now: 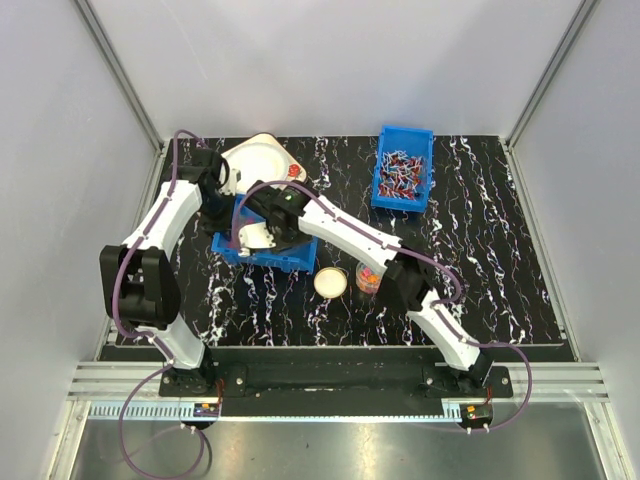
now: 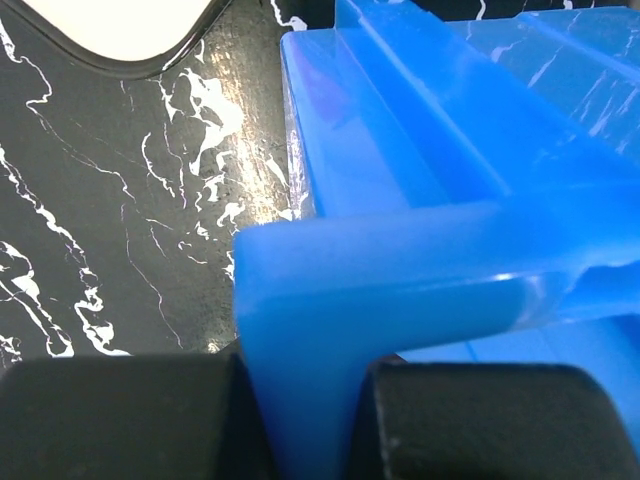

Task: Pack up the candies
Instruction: Scoop the fake candies from the storage box.

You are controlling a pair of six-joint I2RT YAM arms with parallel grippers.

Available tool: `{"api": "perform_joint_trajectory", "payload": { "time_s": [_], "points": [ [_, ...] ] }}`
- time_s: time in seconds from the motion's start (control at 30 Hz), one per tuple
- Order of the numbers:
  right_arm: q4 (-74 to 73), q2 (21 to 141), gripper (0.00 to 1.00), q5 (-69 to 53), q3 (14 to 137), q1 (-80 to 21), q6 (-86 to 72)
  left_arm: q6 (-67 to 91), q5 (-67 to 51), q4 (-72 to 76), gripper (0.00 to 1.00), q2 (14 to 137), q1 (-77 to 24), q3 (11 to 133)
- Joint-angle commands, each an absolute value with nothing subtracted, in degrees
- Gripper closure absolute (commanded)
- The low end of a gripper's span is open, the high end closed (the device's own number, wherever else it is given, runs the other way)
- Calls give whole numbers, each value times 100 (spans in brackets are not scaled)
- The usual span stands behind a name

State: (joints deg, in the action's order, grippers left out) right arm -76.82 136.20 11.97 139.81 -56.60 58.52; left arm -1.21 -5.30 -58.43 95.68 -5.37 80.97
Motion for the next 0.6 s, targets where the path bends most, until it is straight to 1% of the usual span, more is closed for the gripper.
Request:
{"api": "perform_joint_trajectory", "payload": {
  "time_s": [0.0, 0.33, 0.57],
  "points": [
    [-9351, 13886, 100, 862, 14580, -5827, 6073, -18, -782, -5643, 100, 9273, -580, 8341],
    [-9027, 14150, 100, 80, 15196, -5968, 6117, -9, -896, -5599, 100, 9290, -598, 8288],
    [-8430, 14063, 100, -491, 14723, -5959, 5977, -18, -958, -5564, 100, 9211, -598, 8218]
  ]
}}
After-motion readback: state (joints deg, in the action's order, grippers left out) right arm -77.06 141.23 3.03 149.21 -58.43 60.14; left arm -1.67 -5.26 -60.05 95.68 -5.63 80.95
